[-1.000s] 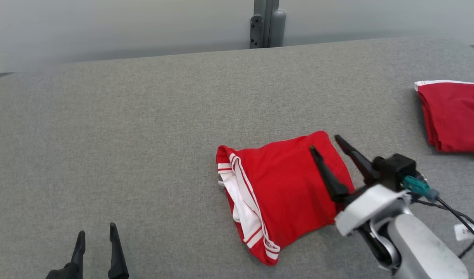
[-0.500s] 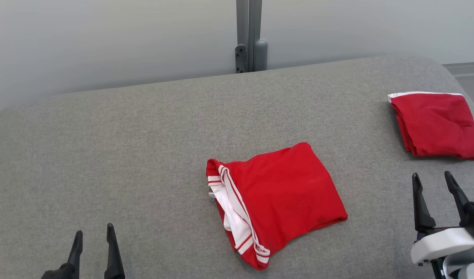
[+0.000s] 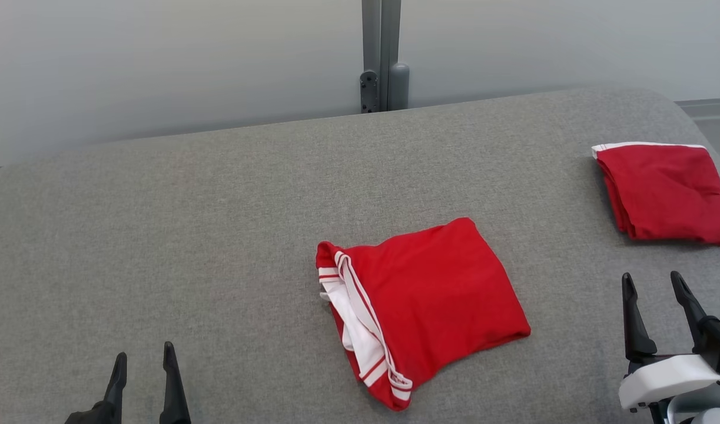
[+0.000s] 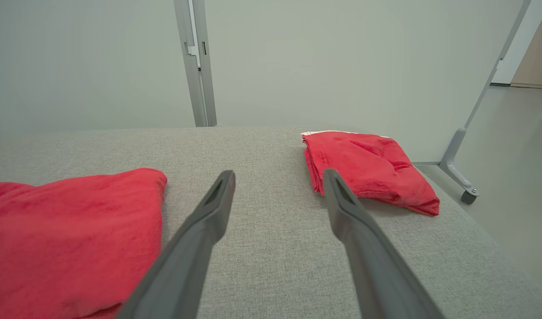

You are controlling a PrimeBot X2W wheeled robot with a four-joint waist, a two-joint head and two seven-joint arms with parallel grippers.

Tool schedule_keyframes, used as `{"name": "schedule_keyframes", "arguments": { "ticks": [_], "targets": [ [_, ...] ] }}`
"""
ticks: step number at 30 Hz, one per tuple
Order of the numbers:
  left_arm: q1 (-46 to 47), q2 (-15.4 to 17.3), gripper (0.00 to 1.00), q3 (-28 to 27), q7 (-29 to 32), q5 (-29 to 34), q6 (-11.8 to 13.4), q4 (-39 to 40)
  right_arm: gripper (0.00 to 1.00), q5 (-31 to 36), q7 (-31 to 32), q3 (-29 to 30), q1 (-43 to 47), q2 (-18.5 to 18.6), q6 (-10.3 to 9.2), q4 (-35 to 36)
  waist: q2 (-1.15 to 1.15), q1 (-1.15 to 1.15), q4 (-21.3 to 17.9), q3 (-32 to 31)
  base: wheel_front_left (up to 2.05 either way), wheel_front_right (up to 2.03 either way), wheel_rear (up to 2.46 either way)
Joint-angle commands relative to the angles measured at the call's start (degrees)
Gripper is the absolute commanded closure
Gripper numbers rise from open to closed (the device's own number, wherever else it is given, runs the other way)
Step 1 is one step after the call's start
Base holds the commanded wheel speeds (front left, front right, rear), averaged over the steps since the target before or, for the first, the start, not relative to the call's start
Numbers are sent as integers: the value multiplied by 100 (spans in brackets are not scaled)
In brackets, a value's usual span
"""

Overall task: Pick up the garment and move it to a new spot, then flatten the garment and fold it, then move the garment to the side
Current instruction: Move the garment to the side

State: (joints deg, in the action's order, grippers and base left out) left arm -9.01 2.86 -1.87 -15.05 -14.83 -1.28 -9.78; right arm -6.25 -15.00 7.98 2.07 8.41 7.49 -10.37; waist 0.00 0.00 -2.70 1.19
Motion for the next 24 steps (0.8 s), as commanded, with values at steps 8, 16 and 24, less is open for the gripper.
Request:
{"name": "schedule_keyframes", "arguments": {
  "ticks": [8, 16, 24],
  "targets": [
    [71, 9, 0, -10, -14, 5, 33, 66, 0, -494, -22, -414, -371, 248, -1, 51, 0, 0, 113, 115, 0, 0, 0],
    [158, 9, 0, 128, -14, -57, 116, 134, 0, -1967, 1703, -1935, -1292, 1216, -5, -312, 0, 0, 298, 383, 0, 0, 0],
    [379, 9, 0, 235, -14, -30, 143, 126, 0, -2848, 2831, -2678, -2085, 1484, 0, -905, 0, 0, 523, 757, 0, 0, 0]
  ]
}}
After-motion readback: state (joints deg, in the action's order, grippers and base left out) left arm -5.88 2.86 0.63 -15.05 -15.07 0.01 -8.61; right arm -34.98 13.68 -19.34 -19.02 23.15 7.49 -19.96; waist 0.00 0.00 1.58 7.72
